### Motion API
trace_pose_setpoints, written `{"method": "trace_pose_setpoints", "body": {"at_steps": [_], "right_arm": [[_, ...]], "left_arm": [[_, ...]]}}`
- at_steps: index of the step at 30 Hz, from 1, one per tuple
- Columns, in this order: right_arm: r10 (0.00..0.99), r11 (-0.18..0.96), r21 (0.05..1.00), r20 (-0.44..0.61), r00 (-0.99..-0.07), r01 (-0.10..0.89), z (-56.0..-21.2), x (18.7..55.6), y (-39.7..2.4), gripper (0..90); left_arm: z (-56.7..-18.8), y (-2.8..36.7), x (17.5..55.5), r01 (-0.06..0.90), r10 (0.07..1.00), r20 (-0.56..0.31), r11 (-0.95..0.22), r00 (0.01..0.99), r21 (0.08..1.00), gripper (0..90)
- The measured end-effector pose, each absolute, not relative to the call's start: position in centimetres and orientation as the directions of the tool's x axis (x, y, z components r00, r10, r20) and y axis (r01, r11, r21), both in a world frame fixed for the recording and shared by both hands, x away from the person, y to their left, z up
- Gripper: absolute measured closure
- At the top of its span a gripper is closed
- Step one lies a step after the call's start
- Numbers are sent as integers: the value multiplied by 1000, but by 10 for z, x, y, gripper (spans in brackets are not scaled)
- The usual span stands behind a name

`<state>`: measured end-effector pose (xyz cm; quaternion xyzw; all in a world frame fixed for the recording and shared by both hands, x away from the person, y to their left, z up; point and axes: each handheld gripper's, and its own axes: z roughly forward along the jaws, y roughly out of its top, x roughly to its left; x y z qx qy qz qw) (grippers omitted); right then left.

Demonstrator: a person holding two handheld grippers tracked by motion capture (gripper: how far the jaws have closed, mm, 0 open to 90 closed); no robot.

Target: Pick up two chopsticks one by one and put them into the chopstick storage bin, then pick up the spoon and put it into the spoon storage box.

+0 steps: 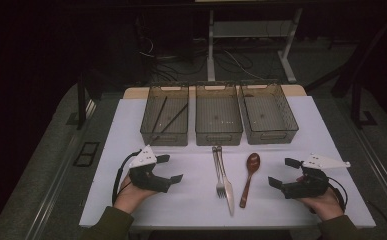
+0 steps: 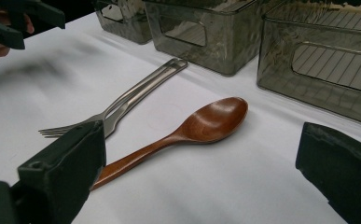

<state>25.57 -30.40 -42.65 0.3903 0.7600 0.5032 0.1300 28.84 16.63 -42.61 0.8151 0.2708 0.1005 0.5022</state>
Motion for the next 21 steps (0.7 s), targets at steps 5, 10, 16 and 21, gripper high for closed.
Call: {"method": "trace_pose_setpoints", "body": {"at_steps": [5, 10, 16, 21], "right_arm": [[725, 191, 865, 194, -661, 463, -427, 256, -304, 11], [725, 198, 862, 191, -661, 467, -427, 257, -304, 12], [722, 212, 850, 198, -663, 483, -424, 263, -303, 41], [732, 208, 834, 214, -647, 511, -419, 270, -302, 123]], "left_arm": [[-432, 168, 282, 355, 561, -110, -349, 820, 867, 45], [-433, 170, 280, 358, 565, -111, -349, 818, 866, 10], [-433, 168, 281, 372, 554, -125, -360, 823, 856, 4], [-433, 167, 281, 375, 548, -130, -363, 826, 853, 4]]}}
